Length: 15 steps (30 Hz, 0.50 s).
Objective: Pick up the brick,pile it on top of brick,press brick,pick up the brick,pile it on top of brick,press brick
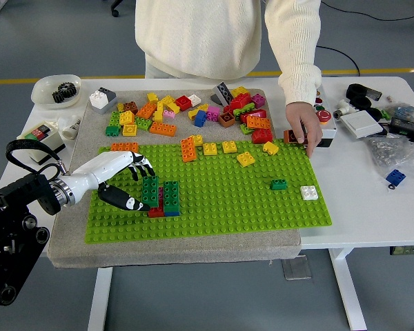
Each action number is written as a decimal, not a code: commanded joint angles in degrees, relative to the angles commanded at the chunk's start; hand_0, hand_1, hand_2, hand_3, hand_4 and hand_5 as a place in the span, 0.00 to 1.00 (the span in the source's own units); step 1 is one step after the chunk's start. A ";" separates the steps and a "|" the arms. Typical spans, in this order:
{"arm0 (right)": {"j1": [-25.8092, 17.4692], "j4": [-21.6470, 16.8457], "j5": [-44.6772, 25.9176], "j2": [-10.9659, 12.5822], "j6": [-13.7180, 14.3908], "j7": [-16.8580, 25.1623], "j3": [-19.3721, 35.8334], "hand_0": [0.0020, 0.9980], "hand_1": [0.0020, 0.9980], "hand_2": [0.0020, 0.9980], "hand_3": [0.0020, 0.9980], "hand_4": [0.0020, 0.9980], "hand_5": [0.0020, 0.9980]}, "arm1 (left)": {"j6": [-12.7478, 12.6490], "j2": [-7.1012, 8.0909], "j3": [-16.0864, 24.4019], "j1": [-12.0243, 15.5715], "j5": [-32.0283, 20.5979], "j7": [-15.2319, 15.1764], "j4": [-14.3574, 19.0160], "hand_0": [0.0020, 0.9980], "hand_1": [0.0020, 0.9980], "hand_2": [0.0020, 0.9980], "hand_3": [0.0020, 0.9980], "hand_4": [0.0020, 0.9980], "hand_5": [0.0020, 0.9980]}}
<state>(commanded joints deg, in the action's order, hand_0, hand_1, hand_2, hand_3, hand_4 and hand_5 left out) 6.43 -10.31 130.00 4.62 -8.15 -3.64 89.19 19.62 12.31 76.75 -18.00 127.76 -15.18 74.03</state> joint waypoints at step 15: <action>0.06 0.00 0.00 0.04 0.06 0.06 -0.01 0.75 0.65 0.72 0.67 0.89 0.43 | -0.14 -0.69 -0.38 0.15 0.16 0.21 -0.50 0.65 0.51 0.47 0.50 0.99 0.07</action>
<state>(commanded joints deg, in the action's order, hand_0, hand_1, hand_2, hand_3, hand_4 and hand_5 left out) 6.49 -10.31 130.00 4.66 -8.09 -3.58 89.17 19.49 11.62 76.37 -17.85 127.91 -14.97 73.53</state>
